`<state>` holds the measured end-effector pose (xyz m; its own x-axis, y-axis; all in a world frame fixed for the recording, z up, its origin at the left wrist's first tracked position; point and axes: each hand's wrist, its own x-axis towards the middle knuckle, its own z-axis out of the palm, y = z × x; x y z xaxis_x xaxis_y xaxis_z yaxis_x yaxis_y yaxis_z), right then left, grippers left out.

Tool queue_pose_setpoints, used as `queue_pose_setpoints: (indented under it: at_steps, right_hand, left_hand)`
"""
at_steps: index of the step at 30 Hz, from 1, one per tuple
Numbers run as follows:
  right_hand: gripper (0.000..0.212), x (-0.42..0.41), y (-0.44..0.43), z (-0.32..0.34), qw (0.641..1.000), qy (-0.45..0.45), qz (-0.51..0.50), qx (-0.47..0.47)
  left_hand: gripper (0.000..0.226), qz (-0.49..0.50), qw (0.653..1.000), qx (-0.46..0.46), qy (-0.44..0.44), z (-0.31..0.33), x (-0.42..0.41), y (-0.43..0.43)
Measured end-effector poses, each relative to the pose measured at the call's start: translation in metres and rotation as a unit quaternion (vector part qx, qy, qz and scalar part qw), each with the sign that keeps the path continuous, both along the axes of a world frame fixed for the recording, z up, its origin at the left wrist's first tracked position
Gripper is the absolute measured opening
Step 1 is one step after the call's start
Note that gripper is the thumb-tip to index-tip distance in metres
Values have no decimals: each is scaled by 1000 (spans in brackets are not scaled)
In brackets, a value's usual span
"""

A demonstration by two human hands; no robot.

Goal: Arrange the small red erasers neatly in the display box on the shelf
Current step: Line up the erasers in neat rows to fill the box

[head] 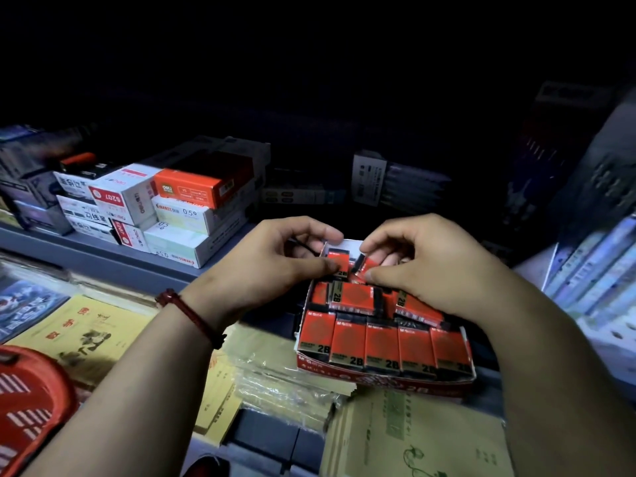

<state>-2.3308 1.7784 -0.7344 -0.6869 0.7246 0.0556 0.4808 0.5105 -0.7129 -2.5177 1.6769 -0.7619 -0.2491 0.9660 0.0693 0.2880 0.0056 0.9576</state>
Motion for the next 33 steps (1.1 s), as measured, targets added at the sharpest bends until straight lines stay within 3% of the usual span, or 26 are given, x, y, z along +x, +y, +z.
queue_pose_setpoints:
  at_steps: [5,10,13,22,26,29,33]
  right_hand:
    - [25,-5,-1,-2,1000,5,-7,22]
    - [16,-3,0,-1,998,17,-43,43]
    - [10,-3,0,0,996,55,-71,8]
    - [14,-6,-4,3,980,126,-134,-78]
    - [20,-10,-4,-2,990,64,-127,-15]
    - [15,-10,-5,-3,997,30,-76,10]
    - [12,-2,-2,2,999,17,-44,6]
  left_hand:
    - [24,8,999,25,47,-4,2,1]
    - [24,16,988,20,152,-4,2,1]
    - [8,32,990,36,136,-5,2,1]
    - [9,21,996,31,75,-4,4,3]
    - [10,20,997,36,67,-6,2,2]
    - [10,13,993,46,111,-7,2,0]
    - [33,-63,993,15,99,2,-3,-9]
